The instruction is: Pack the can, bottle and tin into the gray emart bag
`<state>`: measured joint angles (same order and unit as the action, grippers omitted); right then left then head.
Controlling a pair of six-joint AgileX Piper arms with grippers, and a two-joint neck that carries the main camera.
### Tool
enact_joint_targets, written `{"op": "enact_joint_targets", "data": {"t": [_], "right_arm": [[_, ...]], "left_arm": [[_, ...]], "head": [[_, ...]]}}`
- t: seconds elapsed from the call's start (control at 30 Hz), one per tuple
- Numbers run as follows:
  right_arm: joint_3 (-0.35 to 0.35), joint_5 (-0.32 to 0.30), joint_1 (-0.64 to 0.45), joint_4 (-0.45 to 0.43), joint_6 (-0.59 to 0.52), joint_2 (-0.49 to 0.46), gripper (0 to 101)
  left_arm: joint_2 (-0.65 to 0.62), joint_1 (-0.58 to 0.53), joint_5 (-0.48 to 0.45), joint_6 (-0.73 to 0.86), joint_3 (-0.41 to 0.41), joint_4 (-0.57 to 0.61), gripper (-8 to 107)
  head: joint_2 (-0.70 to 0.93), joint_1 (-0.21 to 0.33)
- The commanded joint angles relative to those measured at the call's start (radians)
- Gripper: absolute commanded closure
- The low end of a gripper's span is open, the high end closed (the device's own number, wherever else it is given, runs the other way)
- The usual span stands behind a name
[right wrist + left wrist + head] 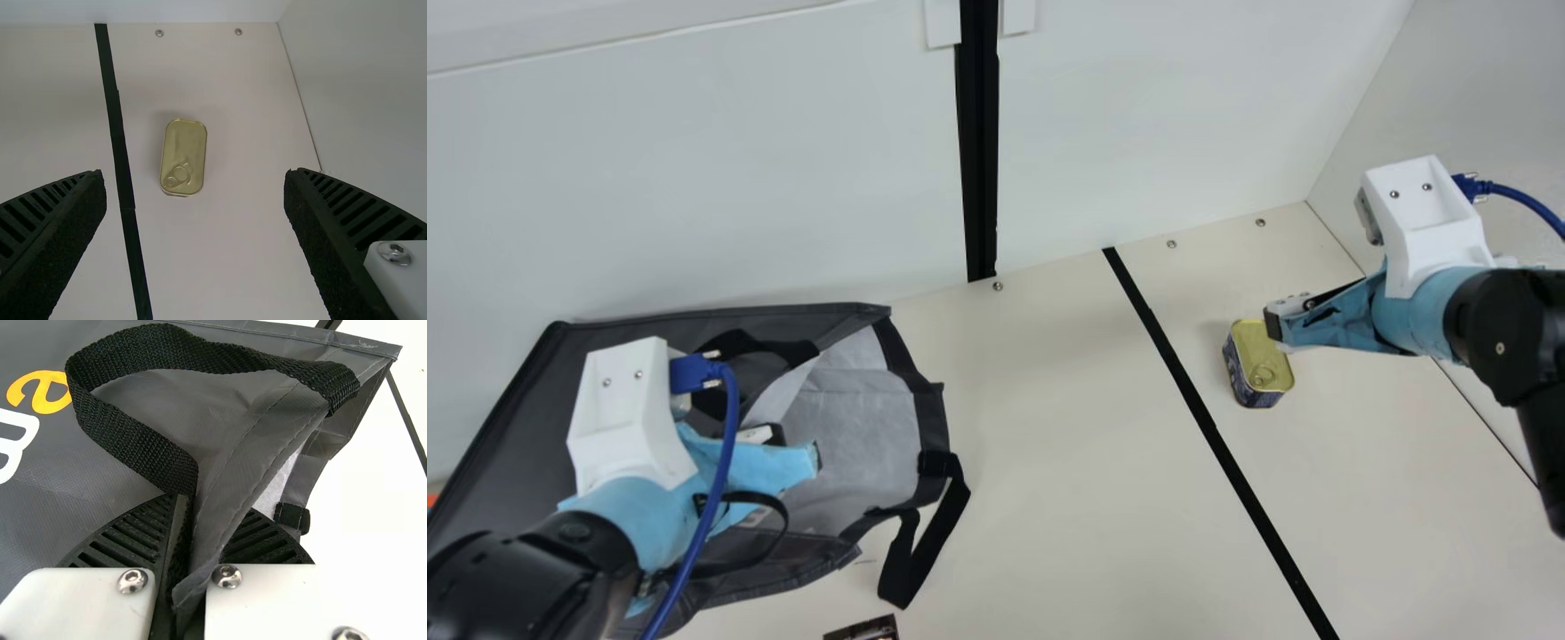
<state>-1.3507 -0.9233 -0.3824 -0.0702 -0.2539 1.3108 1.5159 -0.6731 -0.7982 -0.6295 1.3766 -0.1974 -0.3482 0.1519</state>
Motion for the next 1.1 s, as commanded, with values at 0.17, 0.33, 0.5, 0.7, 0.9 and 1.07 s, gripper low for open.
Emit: {"op": "enact_joint_targets", "data": {"t": [0.17, 0.33, 0.5, 0.7, 0.9, 1.07], "right_arm": [[0.008, 0.025, -0.016, 0.018, -0.014, 0.042, 11], [0.008, 0.035, -0.026, 0.040, -0.012, 0.079, 11], [0.005, 0.041, -0.033, 0.060, -0.010, 0.114, 11], [0.001, 0.051, -0.039, 0.077, -0.009, 0.154, 11], [0.002, 0.068, -0.047, 0.087, -0.014, 0.194, 11], [-0.002, 0.081, -0.055, 0.094, -0.023, 0.227, 11]], "left_arm": [[0.000, 0.000, 0.000, 0.000, 0.000, 0.000, 89], [0.000, 0.000, 0.000, 0.000, 0.000, 0.000, 89], [0.000, 0.000, 0.000, 0.000, 0.000, 0.000, 89], [0.000, 0.000, 0.000, 0.000, 0.000, 0.000, 89], [0.000, 0.000, 0.000, 0.000, 0.000, 0.000, 89], [0.000, 0.000, 0.000, 0.000, 0.000, 0.000, 89]], "head": [[-0.001, 0.023], [-0.001, 0.023], [-0.001, 0.023], [-0.001, 0.023], [-0.001, 0.023], [-0.001, 0.023]]}}
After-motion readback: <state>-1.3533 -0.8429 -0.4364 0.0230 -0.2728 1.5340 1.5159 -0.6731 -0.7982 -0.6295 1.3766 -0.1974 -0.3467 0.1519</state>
